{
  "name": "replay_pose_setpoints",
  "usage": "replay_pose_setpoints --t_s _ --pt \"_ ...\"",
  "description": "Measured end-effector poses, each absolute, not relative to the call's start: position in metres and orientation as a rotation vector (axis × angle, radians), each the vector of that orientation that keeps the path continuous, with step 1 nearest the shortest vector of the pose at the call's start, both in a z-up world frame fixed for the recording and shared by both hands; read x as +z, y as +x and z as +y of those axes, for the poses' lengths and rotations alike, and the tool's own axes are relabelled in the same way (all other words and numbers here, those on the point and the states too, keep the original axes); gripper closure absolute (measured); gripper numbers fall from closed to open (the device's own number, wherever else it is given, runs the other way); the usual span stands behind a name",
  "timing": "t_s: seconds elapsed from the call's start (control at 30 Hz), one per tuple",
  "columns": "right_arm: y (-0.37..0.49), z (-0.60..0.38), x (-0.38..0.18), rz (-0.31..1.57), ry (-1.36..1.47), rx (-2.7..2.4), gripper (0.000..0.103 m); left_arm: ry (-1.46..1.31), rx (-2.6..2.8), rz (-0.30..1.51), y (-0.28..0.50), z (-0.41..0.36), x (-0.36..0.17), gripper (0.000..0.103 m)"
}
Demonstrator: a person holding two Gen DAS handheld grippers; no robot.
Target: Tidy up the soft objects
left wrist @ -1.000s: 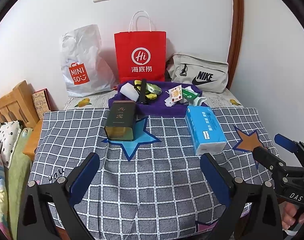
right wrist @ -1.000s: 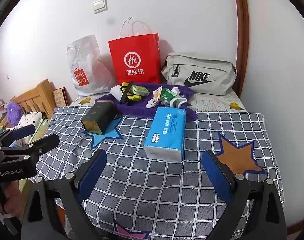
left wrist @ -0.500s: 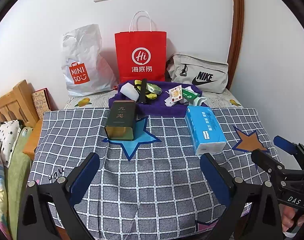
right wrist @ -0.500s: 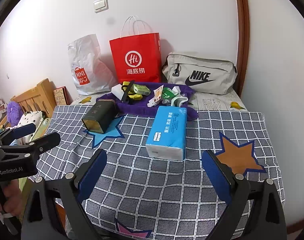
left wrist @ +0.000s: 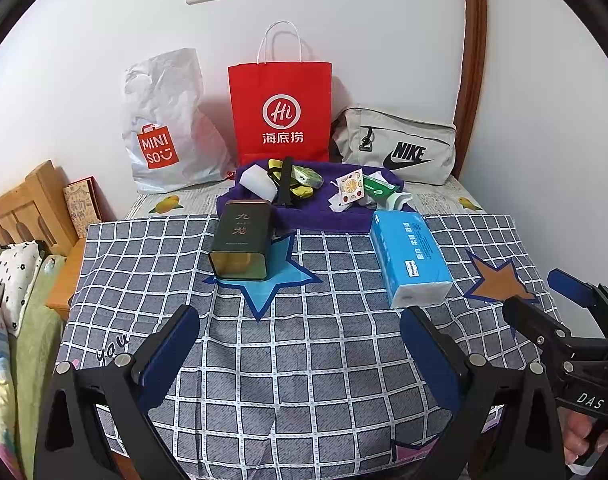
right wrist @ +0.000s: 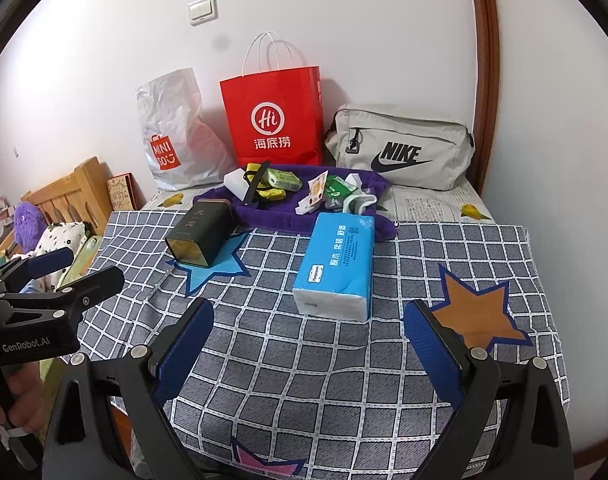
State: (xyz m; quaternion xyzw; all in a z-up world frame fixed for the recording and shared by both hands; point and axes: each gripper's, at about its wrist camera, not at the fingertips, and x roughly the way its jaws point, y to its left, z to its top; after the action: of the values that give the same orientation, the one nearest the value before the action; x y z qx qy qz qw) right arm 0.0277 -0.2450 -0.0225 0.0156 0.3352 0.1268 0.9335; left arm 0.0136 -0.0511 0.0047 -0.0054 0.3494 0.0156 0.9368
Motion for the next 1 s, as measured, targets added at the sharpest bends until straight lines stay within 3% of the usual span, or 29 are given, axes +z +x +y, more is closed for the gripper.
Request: replay_pose_setpoints --t_s 1.0 --pt "0.0270 -0.2443 -0.0202 0.682 0.029 0.259 0.008 -0.002 0.029 0.713 0.0120 -0.0505 0.0039 0.002"
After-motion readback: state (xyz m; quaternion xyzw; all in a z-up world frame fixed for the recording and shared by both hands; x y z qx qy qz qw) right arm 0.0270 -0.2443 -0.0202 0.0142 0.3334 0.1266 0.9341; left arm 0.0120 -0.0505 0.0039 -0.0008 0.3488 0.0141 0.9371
